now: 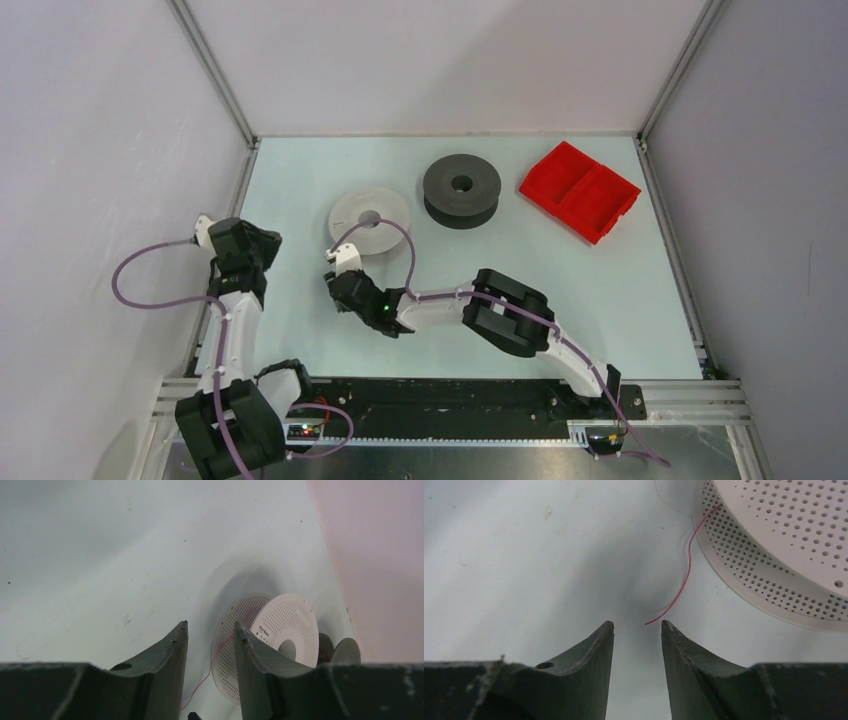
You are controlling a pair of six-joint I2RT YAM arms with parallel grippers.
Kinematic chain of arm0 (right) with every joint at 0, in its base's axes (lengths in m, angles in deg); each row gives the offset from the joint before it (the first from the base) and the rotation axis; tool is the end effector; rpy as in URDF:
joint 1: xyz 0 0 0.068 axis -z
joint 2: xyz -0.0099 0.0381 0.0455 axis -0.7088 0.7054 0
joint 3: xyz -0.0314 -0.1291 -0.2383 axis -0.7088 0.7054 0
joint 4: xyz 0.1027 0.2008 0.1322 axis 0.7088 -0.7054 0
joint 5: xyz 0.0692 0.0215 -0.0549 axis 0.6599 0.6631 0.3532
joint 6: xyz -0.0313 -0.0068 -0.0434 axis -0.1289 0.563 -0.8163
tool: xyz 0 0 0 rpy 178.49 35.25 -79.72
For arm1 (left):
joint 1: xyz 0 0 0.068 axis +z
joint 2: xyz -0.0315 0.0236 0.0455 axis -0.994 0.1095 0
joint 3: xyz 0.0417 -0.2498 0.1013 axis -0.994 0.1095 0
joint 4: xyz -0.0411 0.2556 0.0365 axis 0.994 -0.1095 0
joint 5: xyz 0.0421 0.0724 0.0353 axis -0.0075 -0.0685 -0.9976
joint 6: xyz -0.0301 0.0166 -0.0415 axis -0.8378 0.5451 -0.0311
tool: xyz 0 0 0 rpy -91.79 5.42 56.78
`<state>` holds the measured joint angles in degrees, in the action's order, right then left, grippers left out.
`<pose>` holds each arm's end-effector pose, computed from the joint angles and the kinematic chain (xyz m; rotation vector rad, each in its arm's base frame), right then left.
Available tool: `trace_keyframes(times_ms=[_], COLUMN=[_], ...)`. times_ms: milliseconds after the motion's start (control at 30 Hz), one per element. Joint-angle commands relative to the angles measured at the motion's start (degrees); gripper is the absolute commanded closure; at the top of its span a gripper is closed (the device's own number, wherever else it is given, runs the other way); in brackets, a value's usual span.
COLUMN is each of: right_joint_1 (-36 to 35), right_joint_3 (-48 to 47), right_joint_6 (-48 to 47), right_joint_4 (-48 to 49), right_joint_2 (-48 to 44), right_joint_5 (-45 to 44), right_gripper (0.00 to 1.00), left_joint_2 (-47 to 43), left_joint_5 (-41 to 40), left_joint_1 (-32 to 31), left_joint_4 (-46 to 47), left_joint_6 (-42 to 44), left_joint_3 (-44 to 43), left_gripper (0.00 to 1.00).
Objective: Wrap the cables
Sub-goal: Adjust the cable on the cable reel.
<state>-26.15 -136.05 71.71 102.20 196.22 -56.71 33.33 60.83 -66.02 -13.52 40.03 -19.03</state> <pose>0.1795 0.4788 0.1416 -0.5740 1.9497 0.5485 0.2053 0.0670 0.2481 -1.1805 1.7809 -0.2695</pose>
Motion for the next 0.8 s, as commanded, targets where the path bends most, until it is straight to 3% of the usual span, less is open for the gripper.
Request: trace_keyframes(times_ms=[0,167,233,333,367,767], right_joint_1=[-0.4,0.1,0.7,1.9,2.2,5.8], right_joint_3=[-4.5,-4.1,-2.6,1.0,2.9,15.3], right_joint_6=[-1.3,-0.9,-0.8,-1.3,-1.2,-3.9], right_joint_4=[-6.5,-7.4,-6.0,-2.7,-1.0,16.3], right_joint_2=[2.5,2.4,1.9,0.6,-0.3,-6.2], right_joint_5=[-4.3,-4.6,-3.7,-2.1,-1.8,1.9], right_gripper=[0.57,0.63,0.74,0.98,1.0,1.0], left_joint_2=[-0.3,-0.1,-0.1,0.1,0.3,1.3], left_joint_5=[0.1,0.7,0.9,1.4,1.6,2.7], left_joint_1=[1.0,1.1,1.2,1.2,1.3,1.3], left_joint_4=[0.7,0.6,0.6,0.7,0.7,0.7], left_joint_6=[-0.8,-1.0,-0.8,-0.8,-0.9,-0.6], left_joint_3=[0.1,0.0,0.0,-0.1,-0.1,-0.6], left_gripper=[0.57,0.57,0.57,0.57,0.57,0.57])
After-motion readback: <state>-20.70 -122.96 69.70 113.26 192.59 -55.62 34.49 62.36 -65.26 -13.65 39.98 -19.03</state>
